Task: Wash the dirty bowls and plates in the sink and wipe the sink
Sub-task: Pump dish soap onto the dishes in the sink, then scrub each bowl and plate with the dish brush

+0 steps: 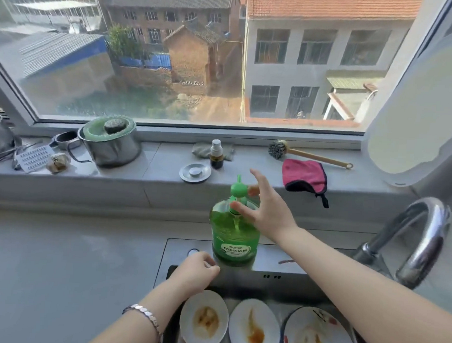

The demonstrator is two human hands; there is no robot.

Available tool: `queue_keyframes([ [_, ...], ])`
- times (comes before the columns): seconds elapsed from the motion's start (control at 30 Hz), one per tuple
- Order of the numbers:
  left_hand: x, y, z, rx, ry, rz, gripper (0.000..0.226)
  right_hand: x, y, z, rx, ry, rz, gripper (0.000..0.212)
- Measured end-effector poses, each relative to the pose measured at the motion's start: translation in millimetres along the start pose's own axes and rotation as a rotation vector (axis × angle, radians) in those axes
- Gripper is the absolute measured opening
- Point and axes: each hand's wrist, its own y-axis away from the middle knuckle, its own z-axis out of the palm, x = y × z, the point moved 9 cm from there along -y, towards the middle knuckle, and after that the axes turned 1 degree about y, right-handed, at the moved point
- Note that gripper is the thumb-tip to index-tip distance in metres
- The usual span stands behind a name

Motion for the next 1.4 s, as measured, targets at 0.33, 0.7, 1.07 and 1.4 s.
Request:
queue_keyframes([
  [0.33, -1, -58, -23, 0.024, -0.198, -0.038, 0.015, 93, -125, -82, 0.1, 0.571, 0.221, 0.033],
  [0.7, -12, -109, -71, 0.111, -0.203, -0.071, 0.012, 161, -165, -63, 0.059, 0.904, 0.336, 0.029],
  [1.07, -14, -43, -53, 0.108, -0.131, -0.052, 0.012, 62, -52, -81, 0.383, 0.43, 0.333, 0.028],
  [1.4, -92, 71, 88, -0.158, -0.074, -0.054, 0.021, 77, 202, 14, -0.005, -0.034, 0.524, 0.016],
])
